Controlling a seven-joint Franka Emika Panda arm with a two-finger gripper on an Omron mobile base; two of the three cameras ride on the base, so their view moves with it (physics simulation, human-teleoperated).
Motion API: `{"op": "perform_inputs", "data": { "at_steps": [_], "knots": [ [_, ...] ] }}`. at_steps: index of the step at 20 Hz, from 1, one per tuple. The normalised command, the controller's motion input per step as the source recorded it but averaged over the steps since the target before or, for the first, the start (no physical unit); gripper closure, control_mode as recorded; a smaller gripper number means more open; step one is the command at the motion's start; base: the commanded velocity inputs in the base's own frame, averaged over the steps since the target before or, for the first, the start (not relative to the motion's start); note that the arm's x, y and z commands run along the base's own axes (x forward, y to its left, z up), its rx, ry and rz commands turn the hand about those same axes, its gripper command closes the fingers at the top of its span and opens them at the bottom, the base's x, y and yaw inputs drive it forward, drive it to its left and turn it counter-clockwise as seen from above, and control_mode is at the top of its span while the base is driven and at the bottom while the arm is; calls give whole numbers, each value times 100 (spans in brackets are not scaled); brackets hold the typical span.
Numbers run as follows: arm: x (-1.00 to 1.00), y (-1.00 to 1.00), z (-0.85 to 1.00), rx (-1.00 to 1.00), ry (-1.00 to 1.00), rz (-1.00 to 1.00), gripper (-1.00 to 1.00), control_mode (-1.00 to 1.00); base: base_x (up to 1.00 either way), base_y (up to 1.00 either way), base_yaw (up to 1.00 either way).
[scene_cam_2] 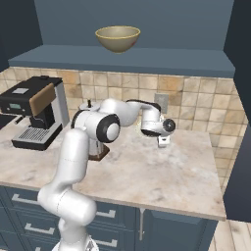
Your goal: Pick up the bowls on the counter and stack them on top of one another in the open cabinet. Place the smaller bowl on top of the larger bowl.
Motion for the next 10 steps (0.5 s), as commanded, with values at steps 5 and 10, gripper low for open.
{"op": "perform_inputs", "data": {
  "at_steps": [5,10],
  "knots": [
    [19,-2,-14,0,0,0,100,-100,0,0,0],
    [4,-2,-3,0,-1,0,100,-100,0,0,0]
  ]
}}
